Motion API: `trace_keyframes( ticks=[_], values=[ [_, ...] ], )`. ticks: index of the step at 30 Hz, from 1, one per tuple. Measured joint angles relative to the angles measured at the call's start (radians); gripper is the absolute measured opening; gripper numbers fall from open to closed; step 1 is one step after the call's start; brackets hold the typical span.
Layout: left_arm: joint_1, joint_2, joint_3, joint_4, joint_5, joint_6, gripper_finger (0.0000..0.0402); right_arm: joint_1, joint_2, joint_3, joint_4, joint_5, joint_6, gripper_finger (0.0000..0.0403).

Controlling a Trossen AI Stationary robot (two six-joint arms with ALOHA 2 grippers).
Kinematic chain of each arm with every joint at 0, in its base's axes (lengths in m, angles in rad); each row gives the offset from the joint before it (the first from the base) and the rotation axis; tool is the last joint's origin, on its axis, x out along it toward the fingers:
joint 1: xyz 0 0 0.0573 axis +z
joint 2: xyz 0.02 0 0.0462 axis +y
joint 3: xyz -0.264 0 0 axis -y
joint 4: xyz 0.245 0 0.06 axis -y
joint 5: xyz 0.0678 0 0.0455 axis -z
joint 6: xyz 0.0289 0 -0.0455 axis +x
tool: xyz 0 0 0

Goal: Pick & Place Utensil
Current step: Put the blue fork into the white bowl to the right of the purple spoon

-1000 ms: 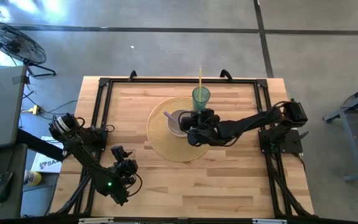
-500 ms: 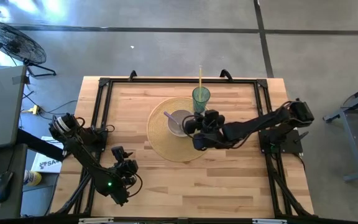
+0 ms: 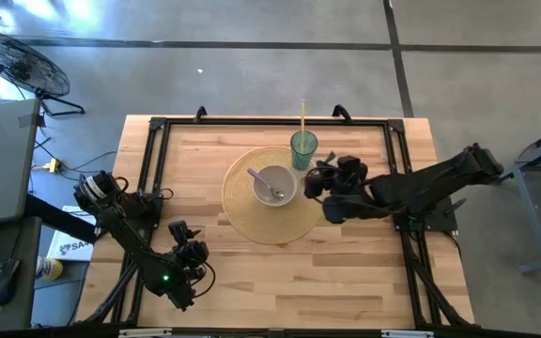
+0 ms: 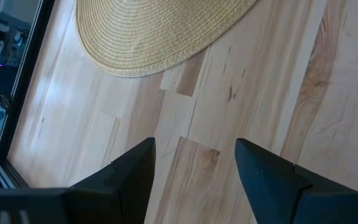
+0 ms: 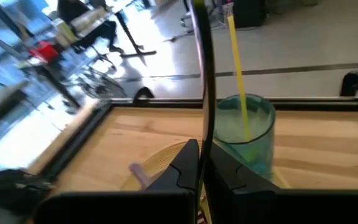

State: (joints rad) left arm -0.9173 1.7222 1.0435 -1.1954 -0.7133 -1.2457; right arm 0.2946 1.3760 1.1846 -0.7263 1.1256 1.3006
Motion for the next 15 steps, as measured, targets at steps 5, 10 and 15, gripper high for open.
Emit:
trace_keyframes(
  ticks=[5,10,15],
  values=[
    [0.0,0.0,0.0,0.0,-0.003,0.0,0.0215,0.03,-0.115,-0.221,0.265,0.013,-0.019,0.0],
    [0.0,0.0,0.0,0.0,-0.037,0.011,0.0215,0.035,-0.199,-0.557,0.906,0.017,-0.144,0.0],
    [0.001,0.0,0.0,0.0,-0.114,0.018,0.0215,0.036,-0.128,-0.749,1.459,-0.005,-0.327,0.0]
  ],
)
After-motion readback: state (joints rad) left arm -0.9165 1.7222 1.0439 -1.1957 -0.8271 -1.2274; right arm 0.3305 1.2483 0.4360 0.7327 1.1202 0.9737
